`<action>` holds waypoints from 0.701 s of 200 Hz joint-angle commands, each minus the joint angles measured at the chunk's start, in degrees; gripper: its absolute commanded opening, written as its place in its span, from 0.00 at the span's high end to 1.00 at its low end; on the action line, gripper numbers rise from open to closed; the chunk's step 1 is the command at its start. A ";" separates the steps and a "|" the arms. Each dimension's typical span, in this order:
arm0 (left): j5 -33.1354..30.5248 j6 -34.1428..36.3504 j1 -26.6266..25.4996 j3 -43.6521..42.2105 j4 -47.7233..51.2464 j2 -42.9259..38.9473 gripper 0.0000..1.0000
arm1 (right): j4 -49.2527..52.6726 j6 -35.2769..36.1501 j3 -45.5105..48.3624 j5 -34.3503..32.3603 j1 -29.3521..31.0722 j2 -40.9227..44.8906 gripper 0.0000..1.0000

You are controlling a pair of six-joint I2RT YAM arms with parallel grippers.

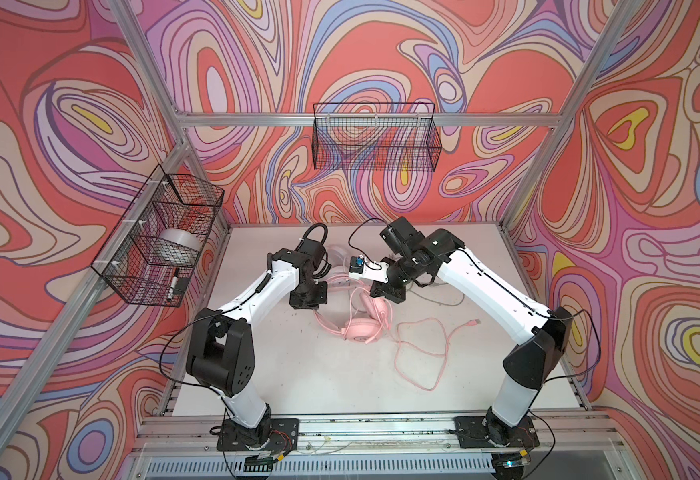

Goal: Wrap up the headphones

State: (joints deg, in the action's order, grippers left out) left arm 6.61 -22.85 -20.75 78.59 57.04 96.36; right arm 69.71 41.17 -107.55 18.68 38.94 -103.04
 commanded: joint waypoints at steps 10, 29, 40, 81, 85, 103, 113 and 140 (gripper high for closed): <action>2.20 2.52 -0.35 -0.34 1.36 -1.56 1.00 | 0.05 0.84 -0.67 -4.58 -1.09 -1.98 1.00; 2.11 3.13 -0.35 -0.67 1.89 -2.20 1.00 | -1.43 0.66 0.92 -5.87 -2.22 -1.81 1.00; 1.91 3.40 -0.37 -0.80 2.15 -2.55 1.00 | -2.18 0.42 1.52 -6.27 -3.01 -1.73 1.00; 3.33 5.68 -0.34 -2.06 1.79 -4.14 1.00 | -5.96 -1.40 3.63 -4.91 -4.64 -2.51 1.00; 3.46 5.79 -0.34 -2.23 1.70 -4.39 1.00 | -6.57 -1.76 3.90 -4.81 -4.83 -2.63 1.00; 4.12 6.45 -0.42 -2.97 1.42 -5.33 1.00 | -8.86 -3.36 5.08 -3.83 -5.66 -3.13 1.00; 4.31 6.56 -0.37 -3.68 1.00 -6.18 1.00 | -9.94 -4.26 5.65 -2.40 -6.18 -3.37 1.00; 5.16 6.44 -0.36 -5.51 -0.16 -8.01 1.00 | -13.92 -7.08 8.37 0.97 -7.63 -3.74 1.00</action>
State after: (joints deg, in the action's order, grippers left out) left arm 8.08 -17.93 -20.75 74.13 56.99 91.74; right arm 61.10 37.67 -101.54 16.43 32.86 -105.27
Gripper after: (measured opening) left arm 0.078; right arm 0.056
